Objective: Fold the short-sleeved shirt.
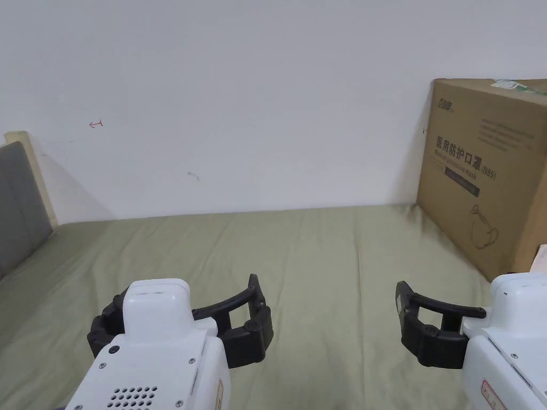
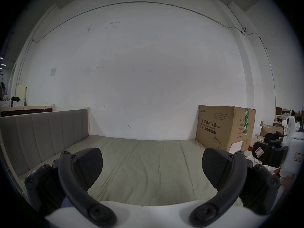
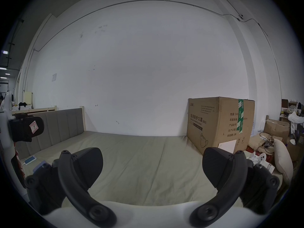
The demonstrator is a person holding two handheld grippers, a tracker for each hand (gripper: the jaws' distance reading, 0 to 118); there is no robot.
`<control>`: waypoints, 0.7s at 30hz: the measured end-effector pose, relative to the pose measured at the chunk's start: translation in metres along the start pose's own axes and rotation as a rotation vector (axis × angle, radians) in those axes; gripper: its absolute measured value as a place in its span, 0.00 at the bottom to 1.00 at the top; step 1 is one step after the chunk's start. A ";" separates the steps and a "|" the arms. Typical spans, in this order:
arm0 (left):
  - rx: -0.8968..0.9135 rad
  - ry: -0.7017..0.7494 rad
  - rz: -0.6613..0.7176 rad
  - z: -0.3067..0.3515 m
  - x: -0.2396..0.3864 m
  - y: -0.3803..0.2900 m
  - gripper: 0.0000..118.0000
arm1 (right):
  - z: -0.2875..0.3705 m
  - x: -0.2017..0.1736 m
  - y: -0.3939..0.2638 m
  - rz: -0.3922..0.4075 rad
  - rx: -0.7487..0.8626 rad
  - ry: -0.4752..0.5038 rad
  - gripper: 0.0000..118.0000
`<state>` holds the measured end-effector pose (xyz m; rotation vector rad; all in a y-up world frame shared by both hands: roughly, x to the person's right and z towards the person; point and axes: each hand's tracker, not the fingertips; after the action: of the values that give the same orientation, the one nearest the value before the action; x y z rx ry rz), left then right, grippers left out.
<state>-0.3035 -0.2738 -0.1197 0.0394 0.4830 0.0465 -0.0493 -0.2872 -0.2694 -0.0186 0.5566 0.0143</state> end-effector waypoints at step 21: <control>-0.038 0.045 0.015 -0.003 0.001 0.001 1.00 | -0.006 -0.004 -0.003 -0.017 -0.027 0.015 1.00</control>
<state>-0.3041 -0.2723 -0.1222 0.0049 0.5267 0.0717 -0.0555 -0.2904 -0.2722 -0.0503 0.5708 0.0049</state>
